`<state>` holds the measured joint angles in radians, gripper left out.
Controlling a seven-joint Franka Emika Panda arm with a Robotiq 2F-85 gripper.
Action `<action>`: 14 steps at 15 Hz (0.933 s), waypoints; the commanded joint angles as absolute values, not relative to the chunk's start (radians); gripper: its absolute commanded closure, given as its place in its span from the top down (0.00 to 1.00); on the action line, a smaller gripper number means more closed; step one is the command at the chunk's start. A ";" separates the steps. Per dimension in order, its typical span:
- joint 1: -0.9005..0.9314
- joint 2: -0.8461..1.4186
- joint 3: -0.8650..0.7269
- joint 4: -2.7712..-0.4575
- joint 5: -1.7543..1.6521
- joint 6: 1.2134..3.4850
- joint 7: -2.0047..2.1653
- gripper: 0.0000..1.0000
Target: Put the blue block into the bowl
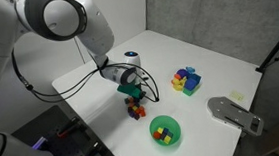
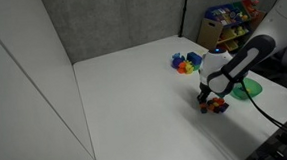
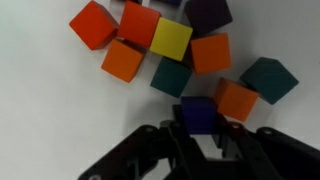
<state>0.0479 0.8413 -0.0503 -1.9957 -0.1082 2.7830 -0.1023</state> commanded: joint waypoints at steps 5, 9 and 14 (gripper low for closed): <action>-0.015 0.662 -0.054 -2.065 -0.097 2.695 -0.100 0.10; -0.075 0.581 -0.080 -2.105 -0.095 2.675 -0.101 0.10; -0.184 0.498 -0.132 -2.185 -0.076 2.672 -0.116 0.10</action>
<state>-0.1275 0.5707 -0.1148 -2.1199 -0.1031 2.6915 -0.1025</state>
